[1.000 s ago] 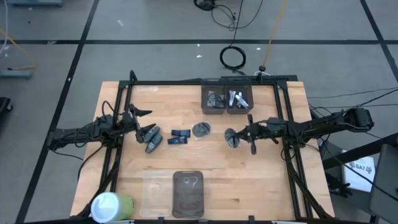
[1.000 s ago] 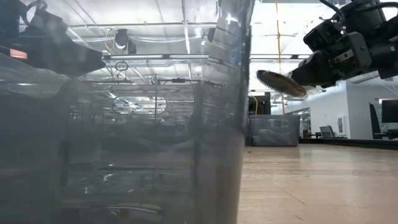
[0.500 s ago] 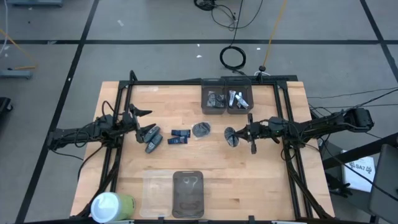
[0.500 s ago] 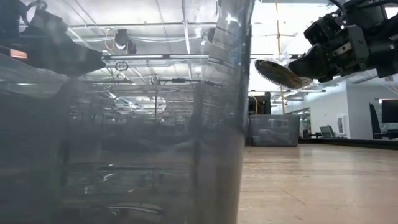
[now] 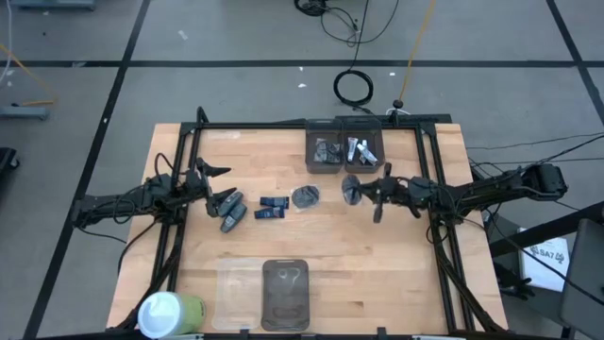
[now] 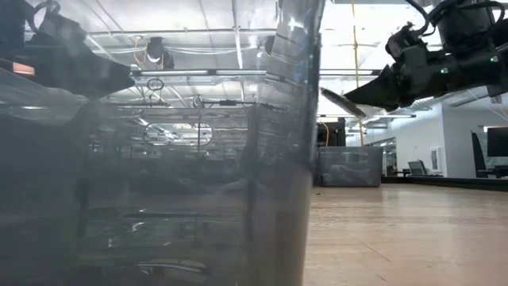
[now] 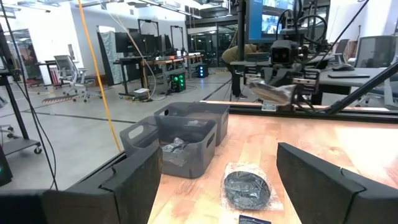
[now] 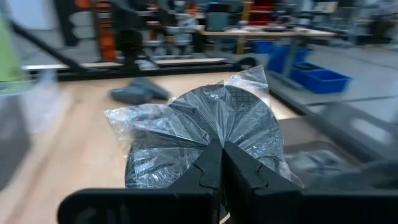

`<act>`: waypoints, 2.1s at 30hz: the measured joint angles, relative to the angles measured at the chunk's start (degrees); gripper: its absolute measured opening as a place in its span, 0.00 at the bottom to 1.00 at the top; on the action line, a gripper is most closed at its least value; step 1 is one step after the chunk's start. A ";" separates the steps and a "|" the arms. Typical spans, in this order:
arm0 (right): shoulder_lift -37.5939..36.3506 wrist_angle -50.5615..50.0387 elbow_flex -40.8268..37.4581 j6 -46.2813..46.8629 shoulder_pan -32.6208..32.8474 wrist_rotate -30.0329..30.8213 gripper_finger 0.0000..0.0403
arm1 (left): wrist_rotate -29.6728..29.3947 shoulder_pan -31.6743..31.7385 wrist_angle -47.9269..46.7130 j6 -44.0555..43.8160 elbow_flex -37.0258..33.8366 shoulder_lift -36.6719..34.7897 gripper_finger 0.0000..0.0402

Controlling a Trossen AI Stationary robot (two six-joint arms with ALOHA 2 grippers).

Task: Pick & Place Travel size toiletries
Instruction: Put the bottom black hairbrush into the top left black bin

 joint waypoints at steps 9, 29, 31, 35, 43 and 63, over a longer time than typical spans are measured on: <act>0.00 -0.12 0.00 0.00 -0.02 10.78 0.00 | 0.00 0.00 0.00 0.00 0.00 0.00 0.77; 0.44 4.42 2.03 1.49 -5.59 7.35 0.00 | -0.01 -0.01 0.01 0.00 0.00 0.00 0.77; 1.32 3.79 3.44 1.49 -7.44 4.76 0.00 | -0.01 -0.01 0.00 0.00 0.00 0.00 0.77; 4.17 -0.12 7.82 0.60 -11.24 0.33 0.00 | -0.02 0.00 0.00 0.00 0.00 0.00 0.77; 13.67 -2.69 16.58 -1.66 -19.39 -8.22 0.00 | -0.01 -0.01 0.00 0.00 0.00 0.00 0.77; 43.81 -3.61 32.96 -2.67 -29.31 -15.85 0.00 | 0.00 -0.01 0.00 -0.02 0.00 0.00 0.77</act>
